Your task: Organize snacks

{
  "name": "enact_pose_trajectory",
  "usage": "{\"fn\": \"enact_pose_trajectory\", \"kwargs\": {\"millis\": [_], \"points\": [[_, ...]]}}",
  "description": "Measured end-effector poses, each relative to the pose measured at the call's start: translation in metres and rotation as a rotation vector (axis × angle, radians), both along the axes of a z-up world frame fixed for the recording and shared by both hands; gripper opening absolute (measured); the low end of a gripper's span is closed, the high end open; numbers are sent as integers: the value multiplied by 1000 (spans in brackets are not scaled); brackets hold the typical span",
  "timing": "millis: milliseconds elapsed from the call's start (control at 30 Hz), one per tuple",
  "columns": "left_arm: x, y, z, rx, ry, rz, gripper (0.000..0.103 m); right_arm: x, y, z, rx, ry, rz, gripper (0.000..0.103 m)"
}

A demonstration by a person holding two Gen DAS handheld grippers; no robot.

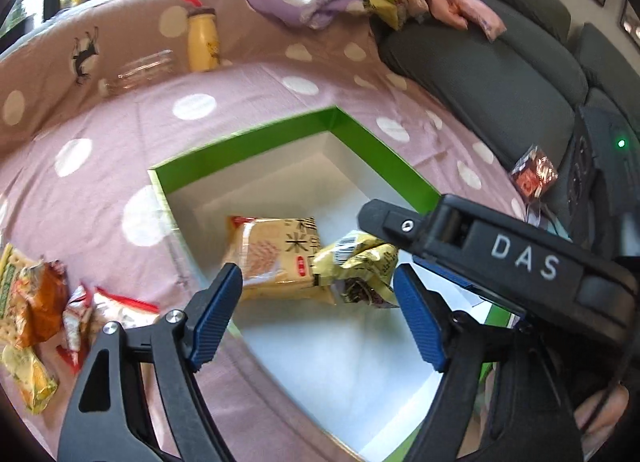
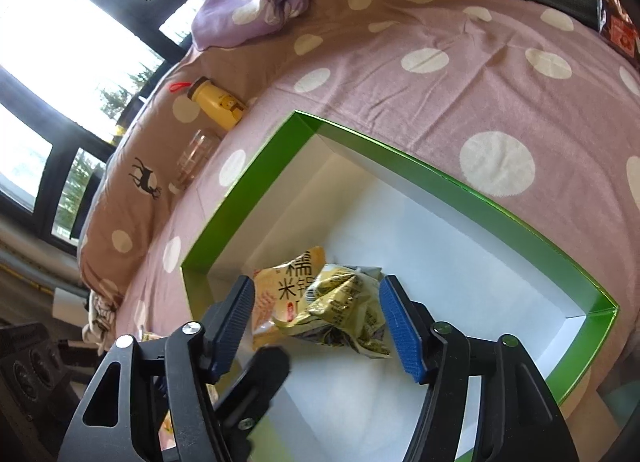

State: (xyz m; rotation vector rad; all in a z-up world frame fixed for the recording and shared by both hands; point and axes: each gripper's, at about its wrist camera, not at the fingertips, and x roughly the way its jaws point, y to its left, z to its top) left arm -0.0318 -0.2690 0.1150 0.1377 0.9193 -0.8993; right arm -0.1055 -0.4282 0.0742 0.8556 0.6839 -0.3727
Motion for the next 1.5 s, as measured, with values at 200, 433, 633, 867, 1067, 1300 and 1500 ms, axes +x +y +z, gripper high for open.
{"fn": "enact_pose_trajectory", "kwargs": {"millis": [200, 433, 633, 867, 1067, 1300, 1500], "points": [[0, 69, 22, -53, -76, 157, 87, 4, 23, 19, -73, -38, 42, 81], [4, 169, 34, -52, -164, 450, 102, 13, 62, 43, -177, -99, 138, 87], [21, 250, 14, -54, -89, 683, 102, 41, 116, 49, -227, -122, 336, 88], [50, 292, -37, -52, 96, 801, 102, 95, 190, 26, -160, -80, 623, 88], [65, 294, -65, -2, 208, 809, 98, 136, 248, -4, -86, 10, 821, 88], [74, 288, -80, 48, 245, 778, 89, 170, 295, -39, -86, 176, 925, 88], [76, 283, -81, 53, 221, 740, 66, 186, 311, -61, -115, 244, 933, 81]]}}
